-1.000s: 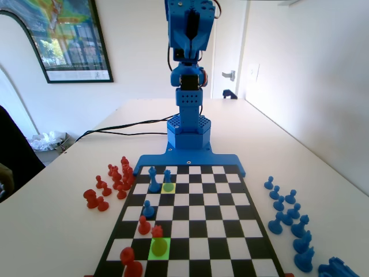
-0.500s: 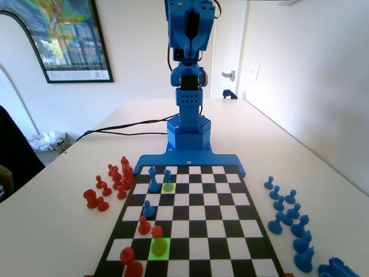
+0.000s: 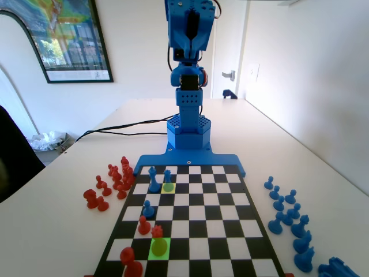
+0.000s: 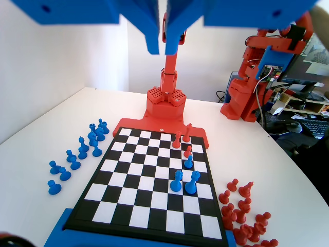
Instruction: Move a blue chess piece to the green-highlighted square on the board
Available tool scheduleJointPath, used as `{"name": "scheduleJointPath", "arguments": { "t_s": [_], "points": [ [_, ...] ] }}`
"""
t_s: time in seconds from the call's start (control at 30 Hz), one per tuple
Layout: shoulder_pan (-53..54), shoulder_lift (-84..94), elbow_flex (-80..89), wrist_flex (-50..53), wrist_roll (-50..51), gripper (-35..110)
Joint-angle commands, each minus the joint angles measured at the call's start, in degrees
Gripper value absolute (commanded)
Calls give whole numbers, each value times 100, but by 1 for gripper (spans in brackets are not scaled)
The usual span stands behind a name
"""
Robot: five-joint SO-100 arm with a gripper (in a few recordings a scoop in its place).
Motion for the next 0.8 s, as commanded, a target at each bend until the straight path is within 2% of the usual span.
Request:
{"name": "scheduleJointPath", "arguments": {
  "t_s": [0.0,0.77],
  "points": [
    [62,114,26,-105,-70,4],
    [9,114,26,-105,-70,3]
  ]
}}
